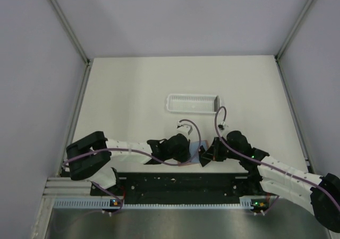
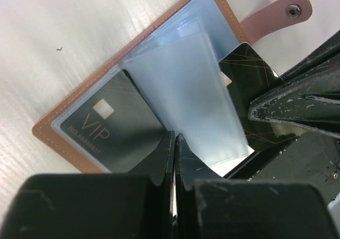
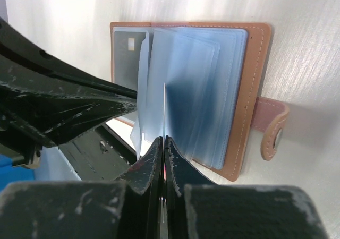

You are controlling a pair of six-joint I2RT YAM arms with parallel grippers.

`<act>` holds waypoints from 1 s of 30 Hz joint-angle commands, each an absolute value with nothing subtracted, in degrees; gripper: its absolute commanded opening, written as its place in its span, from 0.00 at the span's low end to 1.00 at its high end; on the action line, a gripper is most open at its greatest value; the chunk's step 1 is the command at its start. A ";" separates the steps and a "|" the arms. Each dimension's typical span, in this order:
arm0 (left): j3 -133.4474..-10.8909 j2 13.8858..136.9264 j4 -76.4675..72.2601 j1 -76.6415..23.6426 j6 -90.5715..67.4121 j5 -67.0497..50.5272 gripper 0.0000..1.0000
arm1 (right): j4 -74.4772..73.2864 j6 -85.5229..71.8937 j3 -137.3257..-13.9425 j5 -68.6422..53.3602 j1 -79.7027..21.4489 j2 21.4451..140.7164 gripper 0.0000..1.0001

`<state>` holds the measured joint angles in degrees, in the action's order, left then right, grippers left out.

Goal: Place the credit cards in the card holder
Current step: Turn over the card holder at the center of the board.

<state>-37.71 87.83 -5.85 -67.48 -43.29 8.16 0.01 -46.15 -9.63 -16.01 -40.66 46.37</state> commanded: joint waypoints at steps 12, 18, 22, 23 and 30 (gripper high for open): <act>-35.07 70.85 -0.27 -67.59 -41.92 11.59 0.00 | 5.62 -47.11 -10.63 -16.26 -41.83 47.64 0.00; -33.49 65.31 4.56 -67.59 -42.80 17.04 0.00 | 6.85 -46.58 -13.35 -16.87 -43.68 48.86 0.00; -32.78 63.99 5.89 -67.59 -42.98 19.07 0.00 | 9.05 -46.06 -15.46 -16.79 -46.40 51.93 0.00; -32.78 63.90 6.06 -67.59 -43.07 19.25 0.00 | 9.84 -45.88 -15.99 -16.61 -47.28 52.99 0.00; -32.08 64.16 6.33 -67.50 -43.94 20.04 0.00 | 13.36 -45.79 -19.94 -14.16 -51.32 66.42 0.00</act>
<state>-32.42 65.01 6.57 -67.48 -43.18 18.06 9.37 -46.65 -15.92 -16.14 -49.10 60.20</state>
